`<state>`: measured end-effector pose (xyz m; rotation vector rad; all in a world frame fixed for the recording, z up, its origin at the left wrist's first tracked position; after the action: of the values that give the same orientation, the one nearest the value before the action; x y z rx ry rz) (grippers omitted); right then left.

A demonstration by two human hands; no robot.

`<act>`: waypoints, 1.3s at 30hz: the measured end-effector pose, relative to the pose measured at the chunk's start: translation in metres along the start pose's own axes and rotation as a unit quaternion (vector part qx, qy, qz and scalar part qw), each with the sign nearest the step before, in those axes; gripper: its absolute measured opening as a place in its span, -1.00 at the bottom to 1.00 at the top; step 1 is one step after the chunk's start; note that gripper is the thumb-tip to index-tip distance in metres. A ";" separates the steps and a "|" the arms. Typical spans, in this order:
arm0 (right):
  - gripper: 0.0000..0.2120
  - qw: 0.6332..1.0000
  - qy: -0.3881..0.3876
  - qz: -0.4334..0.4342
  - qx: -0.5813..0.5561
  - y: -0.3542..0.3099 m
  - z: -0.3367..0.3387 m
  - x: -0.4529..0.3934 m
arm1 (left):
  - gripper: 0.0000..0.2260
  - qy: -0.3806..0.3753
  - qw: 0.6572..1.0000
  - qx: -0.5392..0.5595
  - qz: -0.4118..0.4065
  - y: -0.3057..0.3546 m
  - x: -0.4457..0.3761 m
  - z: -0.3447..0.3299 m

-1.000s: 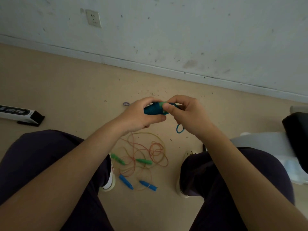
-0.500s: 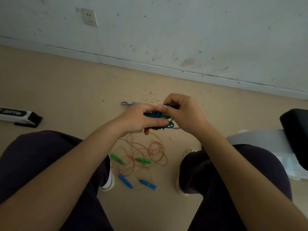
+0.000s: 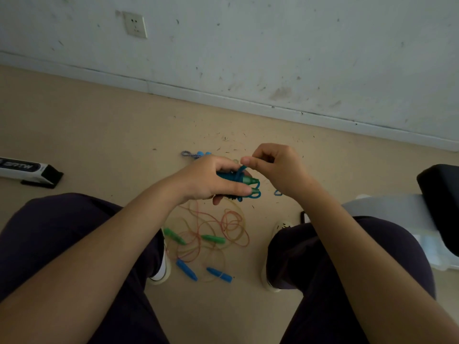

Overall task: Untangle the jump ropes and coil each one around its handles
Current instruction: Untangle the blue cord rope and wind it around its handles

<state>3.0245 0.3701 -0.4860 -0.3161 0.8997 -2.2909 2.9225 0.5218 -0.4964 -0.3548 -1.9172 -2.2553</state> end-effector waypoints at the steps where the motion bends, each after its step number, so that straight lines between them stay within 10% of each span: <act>1: -0.78 1.000 0.001 -0.004 -0.005 0.001 0.001 -0.001 | -0.61 0.011 1.000 0.011 -0.004 0.001 0.000 0.001; 16: -0.83 0.986 -0.028 0.003 -0.162 -0.001 -0.005 0.002 | -0.72 0.108 0.992 0.040 -0.047 0.000 -0.002 0.011; 23: -0.90 0.980 -0.040 0.032 -0.191 -0.002 0.002 0.003 | -0.19 0.030 0.999 -0.020 0.008 -0.006 -0.006 0.007; 28: -0.80 0.969 -0.170 0.020 -0.176 -0.005 -0.002 0.008 | -0.47 -0.011 1.000 -0.019 -0.006 0.001 -0.001 0.000; 39: -0.77 0.975 -0.129 0.014 -0.180 -0.003 0.002 0.006 | -0.31 -0.079 0.996 -0.044 0.012 0.002 0.004 -0.003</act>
<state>3.0192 0.3663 -0.4826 -0.7336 1.1684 -1.9934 2.9193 0.5181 -0.4937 -0.5810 -1.8771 -2.3661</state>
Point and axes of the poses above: each hand's wrist, its own x-axis away from the middle knuckle, its own z-axis out of the back of the hand, y = z × x, the point moved 2 cm from there along -x, towards the middle knuckle, and after that the axes turned 7 degrees about x, right-handed, at the moved point
